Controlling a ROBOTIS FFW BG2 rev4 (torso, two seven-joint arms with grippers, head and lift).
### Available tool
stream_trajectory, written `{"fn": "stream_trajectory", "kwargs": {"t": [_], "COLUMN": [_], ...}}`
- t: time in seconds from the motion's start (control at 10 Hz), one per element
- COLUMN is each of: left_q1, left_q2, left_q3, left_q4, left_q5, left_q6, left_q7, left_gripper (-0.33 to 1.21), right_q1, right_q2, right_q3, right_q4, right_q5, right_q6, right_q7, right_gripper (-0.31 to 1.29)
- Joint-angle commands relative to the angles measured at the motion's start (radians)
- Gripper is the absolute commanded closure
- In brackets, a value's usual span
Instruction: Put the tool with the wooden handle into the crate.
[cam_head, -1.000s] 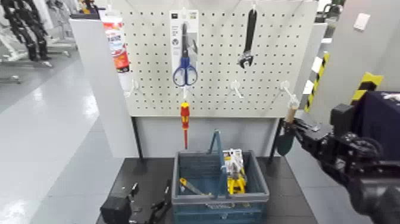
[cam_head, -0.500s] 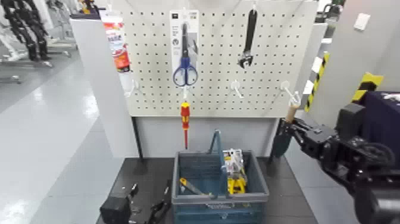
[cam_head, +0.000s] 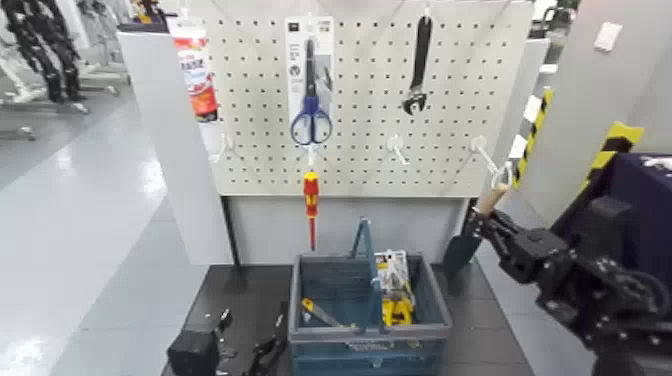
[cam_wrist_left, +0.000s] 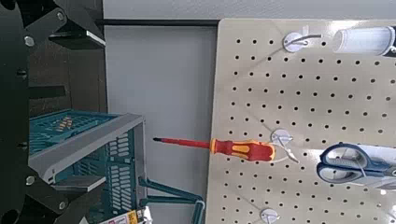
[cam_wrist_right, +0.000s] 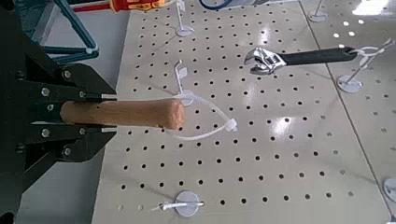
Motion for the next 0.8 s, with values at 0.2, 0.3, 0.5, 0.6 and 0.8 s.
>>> {"fn": "stream_trajectory", "kwargs": {"t": [0.2,0.3,0.5,0.6,0.8], "left_q1": [0.000,0.000,-0.003,-0.003,-0.005], "left_q2": [0.000,0.000,0.000,0.002,0.003], "left_q3": [-0.002,-0.002,-0.002,-0.003,-0.005], "left_q4": [0.000,0.000,0.000,0.000,0.000], "left_q5": [0.000,0.000,0.000,0.000,0.000], "left_q6": [0.001,0.001,0.001,0.001,0.001], "left_q7": [0.000,-0.001,-0.003,-0.005,-0.006], "left_gripper": [0.26,0.26,0.26,0.26,0.26], "right_q1": [0.007,-0.002,-0.036,-0.057,-0.100], "right_q2": [0.033,0.038,0.039,0.039,0.038], "right_q3": [0.040,0.063,0.116,0.144,0.204], "right_q4": [0.123,0.178,0.295,0.356,0.462], "right_q5": [-0.093,-0.117,-0.160,-0.169,-0.182], "right_q6": [-0.112,-0.141,-0.189,-0.212,-0.223], "right_q7": [-0.032,-0.038,-0.039,-0.041,-0.053], "right_gripper": [1.17,1.17,1.17,1.21,1.24]}}
